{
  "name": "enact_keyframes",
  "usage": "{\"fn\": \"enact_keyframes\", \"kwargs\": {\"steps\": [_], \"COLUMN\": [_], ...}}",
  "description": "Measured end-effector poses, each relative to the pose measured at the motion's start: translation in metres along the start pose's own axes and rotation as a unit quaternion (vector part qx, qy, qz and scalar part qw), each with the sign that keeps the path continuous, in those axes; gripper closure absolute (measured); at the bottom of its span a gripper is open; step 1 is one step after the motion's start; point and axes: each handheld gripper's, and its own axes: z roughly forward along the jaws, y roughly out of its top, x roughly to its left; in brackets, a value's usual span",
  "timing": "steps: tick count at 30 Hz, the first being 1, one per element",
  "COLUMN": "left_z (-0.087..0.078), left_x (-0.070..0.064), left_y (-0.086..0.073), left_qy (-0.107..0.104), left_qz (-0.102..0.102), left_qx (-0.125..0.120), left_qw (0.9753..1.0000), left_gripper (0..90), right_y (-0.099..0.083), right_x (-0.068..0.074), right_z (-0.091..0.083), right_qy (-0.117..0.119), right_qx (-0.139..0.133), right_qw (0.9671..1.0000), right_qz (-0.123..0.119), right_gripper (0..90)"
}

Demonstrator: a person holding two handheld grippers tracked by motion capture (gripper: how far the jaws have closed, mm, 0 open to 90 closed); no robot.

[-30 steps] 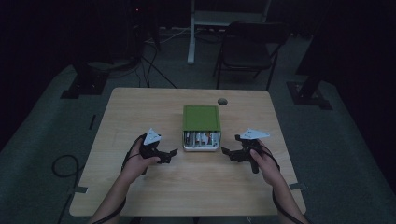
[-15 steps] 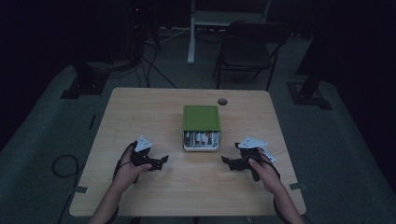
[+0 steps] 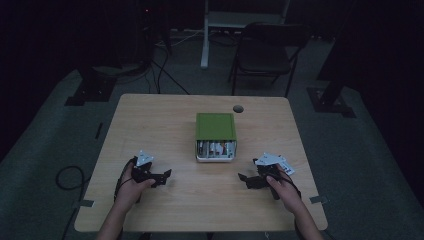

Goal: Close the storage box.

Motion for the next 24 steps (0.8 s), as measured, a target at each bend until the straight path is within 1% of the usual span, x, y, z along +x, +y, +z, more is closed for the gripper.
{"fn": "enact_keyframes", "kwargs": {"steps": [2, 8, 9, 10, 13, 17, 21, 24], "left_z": [-0.001, -0.002, -0.002, -0.002, -0.003, -0.003, -0.003, -0.003], "left_x": [0.001, 0.006, 0.006, 0.006, 0.007, 0.008, 0.006, 0.005], "left_y": [-0.002, -0.005, -0.005, -0.006, -0.007, -0.009, -0.009, -0.009], "left_qy": [0.007, 0.019, 0.022, 0.028, 0.043, 0.056, 0.064, 0.067], "left_qz": [0.0, -0.015, -0.014, -0.014, -0.022, -0.031, -0.03, -0.025], "left_qx": [0.003, 0.006, 0.007, 0.011, 0.022, 0.038, 0.044, 0.047], "left_qw": [1.0, 0.9997, 0.9996, 0.9994, 0.9986, 0.9972, 0.9965, 0.9963], "left_gripper": [1.2, 1.2, 1.3, 1.2, 1.2, 1.3, 1.3, 1.3], "right_y": [-0.001, -0.004, -0.005, -0.005, -0.008, -0.011, -0.01, -0.01], "right_x": [0.001, 0.001, 0.001, 0.001, 0.002, 0.003, 0.003, 0.003], "right_z": [0.001, 0.006, 0.007, 0.008, 0.012, 0.015, 0.015, 0.015], "right_qy": [0.0, -0.009, -0.008, -0.007, -0.008, -0.006, -0.007, -0.007], "right_qx": [0.003, 0.02, 0.023, 0.027, 0.042, 0.054, 0.055, 0.055], "right_qw": [1.0, 0.9997, 0.9997, 0.9996, 0.9991, 0.9984, 0.9984, 0.9984], "right_qz": [0.001, -0.006, -0.006, -0.005, -0.008, -0.012, -0.012, -0.012], "right_gripper": [11.2, 11.2, 11.2, 11.2, 11.2, 11.2, 11.2, 11.2]}}
